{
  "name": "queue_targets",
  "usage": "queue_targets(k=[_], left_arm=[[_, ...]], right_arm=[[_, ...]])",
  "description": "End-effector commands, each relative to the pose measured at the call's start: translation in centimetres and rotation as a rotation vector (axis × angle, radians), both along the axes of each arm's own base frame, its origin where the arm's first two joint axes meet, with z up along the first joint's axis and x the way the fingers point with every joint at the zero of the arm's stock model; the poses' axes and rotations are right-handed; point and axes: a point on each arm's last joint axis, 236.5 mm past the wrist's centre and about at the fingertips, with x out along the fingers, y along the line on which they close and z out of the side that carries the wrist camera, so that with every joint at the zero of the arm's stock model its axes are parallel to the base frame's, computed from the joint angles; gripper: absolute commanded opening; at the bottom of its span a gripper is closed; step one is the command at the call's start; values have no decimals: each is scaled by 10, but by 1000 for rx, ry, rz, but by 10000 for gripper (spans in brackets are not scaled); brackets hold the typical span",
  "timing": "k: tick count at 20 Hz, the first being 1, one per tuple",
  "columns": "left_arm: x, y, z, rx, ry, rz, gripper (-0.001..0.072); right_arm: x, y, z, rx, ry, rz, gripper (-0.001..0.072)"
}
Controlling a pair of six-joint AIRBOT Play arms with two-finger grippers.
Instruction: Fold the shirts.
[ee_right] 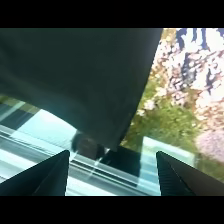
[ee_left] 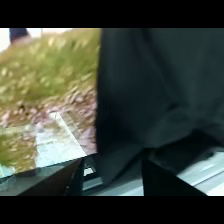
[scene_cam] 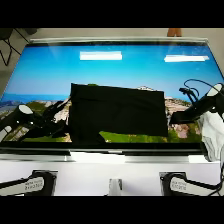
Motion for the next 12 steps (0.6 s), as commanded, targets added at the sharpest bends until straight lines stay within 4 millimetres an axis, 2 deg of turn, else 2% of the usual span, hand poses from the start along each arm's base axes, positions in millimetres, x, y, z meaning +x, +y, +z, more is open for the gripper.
queue_targets(k=[1,4,5,6,7,12], left_arm=[[-7,-12,-16,17,-31,13,448],[8,-13,-19,35,-79,52,438],[12,-14,-19,32,-90,67,303],[14,-15,-18,28,-94,74,113],[14,-15,-18,28,-95,74,34],[18,-14,-7,28,-152,51,33]], right_arm=[[-16,9,-12,32,39,-4,552],[-21,11,-20,36,52,-10,552],[-23,12,-24,40,55,-15,552],[-25,17,-28,54,57,-25,551],[-26,22,-33,72,58,-37,552],[-33,37,-63,119,78,-111,552]])
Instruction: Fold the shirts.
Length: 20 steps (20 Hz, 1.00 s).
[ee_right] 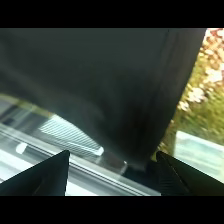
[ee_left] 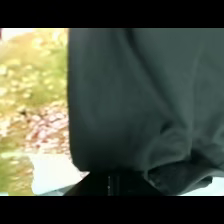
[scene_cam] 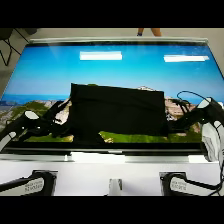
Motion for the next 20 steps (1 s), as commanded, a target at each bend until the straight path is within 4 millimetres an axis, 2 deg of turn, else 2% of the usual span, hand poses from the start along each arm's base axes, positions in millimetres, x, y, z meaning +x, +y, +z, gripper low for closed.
queue_targets(k=[1,7,8,9,10,11,12,14,16,17,18,19,20], left_arm=[[5,-1,11,-3,-49,-6,33],[12,0,29,6,-122,-3,33],[13,0,31,8,-129,-2,33],[14,0,32,9,-135,-1,33],[14,0,34,9,-140,-1,33],[14,0,35,9,-146,-2,33],[15,1,38,10,-154,-1,33],[25,3,50,15,-198,1,32],[52,9,87,23,-310,8,30],[73,15,121,38,-418,5,29],[94,20,164,58,-542,-3,29],[114,28,222,82,-693,8,28],[129,35,296,113,-873,19,28]], right_arm=[[-5,8,-18,29,27,-41,553],[-1,13,-23,48,27,-59,528],[-1,16,-24,61,37,-63,483],[-2,18,-26,74,49,-69,381],[-2,20,-28,85,56,-74,327],[-3,21,-30,89,60,-71,89],[-1,20,-30,85,52,-70,19],[8,22,-19,106,-21,-10,17],[33,15,13,77,-154,33,17],[56,8,43,41,-268,50,17],[80,1,84,-2,-402,71,17],[105,-8,142,-64,-572,83,17],[125,-15,218,-142,-776,88,17]])
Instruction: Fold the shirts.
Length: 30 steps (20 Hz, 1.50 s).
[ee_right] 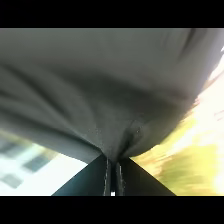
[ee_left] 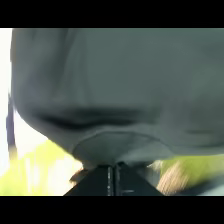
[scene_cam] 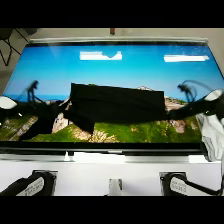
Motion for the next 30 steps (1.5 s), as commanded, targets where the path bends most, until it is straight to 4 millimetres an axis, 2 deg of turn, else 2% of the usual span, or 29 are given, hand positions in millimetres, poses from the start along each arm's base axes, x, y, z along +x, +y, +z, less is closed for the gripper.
queue_targets(k=[1,2,3,4,5,6,7,8,9,11,15,18,20,22,23,26,28,30], left_arm=[[35,19,207,82,-516,34,29],[25,20,298,112,-736,54,29],[3,19,381,135,-946,78,29],[-35,17,464,150,-1169,110,29],[-77,15,525,156,-1351,138,30],[-121,12,572,150,-1506,166,30],[-153,10,598,117,-1595,194,29],[-177,9,611,78,-1638,215,30],[-189,7,611,74,-1646,214,29],[-198,5,601,76,-1628,215,29],[-189,14,582,158,-1576,241,29],[-169,24,571,223,-1529,258,29],[-140,29,549,207,-1413,259,29],[-91,30,497,241,-1204,193,29],[-64,31,463,248,-1082,158,30],[18,37,326,235,-659,59,30],[61,39,225,208,-423,17,30],[100,32,130,184,-276,4,30]], right_arm=[[49,-14,215,-188,-592,10,18],[44,-15,304,-267,-827,-15,18],[21,-13,400,-358,-1089,-52,18],[-15,-9,479,-438,-1315,-87,18],[-61,0,542,-502,-1498,-123,18],[-102,8,578,-549,-1612,-143,18],[-133,18,597,-570,-1679,-148,18],[-154,25,602,-569,-1706,-151,18],[-164,29,600,-574,-1702,-144,18],[-171,30,590,-555,-1656,-151,18],[-152,23,555,-534,-1498,-142,18],[-133,7,530,-550,-1376,-153,19],[-107,1,493,-498,-1219,-140,19],[-74,-9,429,-452,-962,-81,19],[-58,-14,387,-423,-798,-34,19],[-11,-31,262,-316,-385,69,18],[26,-44,180,-251,-214,62,18],[62,-52,108,-201,-101,-7,18]])
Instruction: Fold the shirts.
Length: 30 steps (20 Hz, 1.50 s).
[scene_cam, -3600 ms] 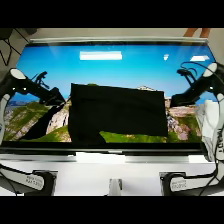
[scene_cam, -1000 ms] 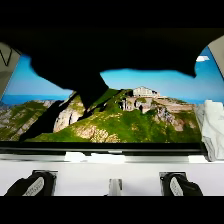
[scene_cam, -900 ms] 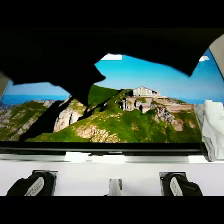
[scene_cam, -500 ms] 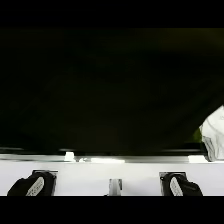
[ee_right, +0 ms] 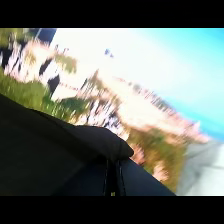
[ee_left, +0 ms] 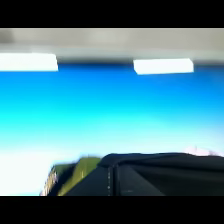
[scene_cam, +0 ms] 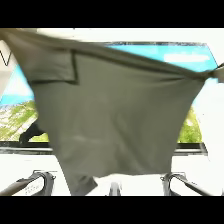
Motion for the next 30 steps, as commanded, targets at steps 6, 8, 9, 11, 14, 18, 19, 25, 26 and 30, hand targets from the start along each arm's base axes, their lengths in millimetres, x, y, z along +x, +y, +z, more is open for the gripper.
queue_targets(k=[6,8,9,11,14,18,19,25,26,30], left_arm=[[124,-38,-276,-125,383,30,32],[156,-31,-276,-169,312,88,31],[170,-26,-271,-173,268,113,32],[194,-15,-262,-177,182,165,32],[199,-14,-289,-187,222,181,32],[155,-30,-331,-150,445,39,32],[143,-25,-327,-129,476,10,32],[26,-25,-375,-91,969,-172,32],[19,-20,-382,-60,999,-166,31],[8,-17,-402,-92,1085,-78,32]], right_arm=[[130,28,-204,40,139,-19,19],[167,21,-188,-5,-31,-47,19],[181,17,-178,-13,-100,-64,19],[200,6,-167,-14,-191,-133,19],[201,10,-187,44,-146,-188,19],[160,27,-208,49,46,-79,19],[140,25,-207,18,111,-29,19],[39,33,-256,24,539,57,20],[31,33,-265,26,578,52,20],[32,39,-282,75,596,-21,21]])
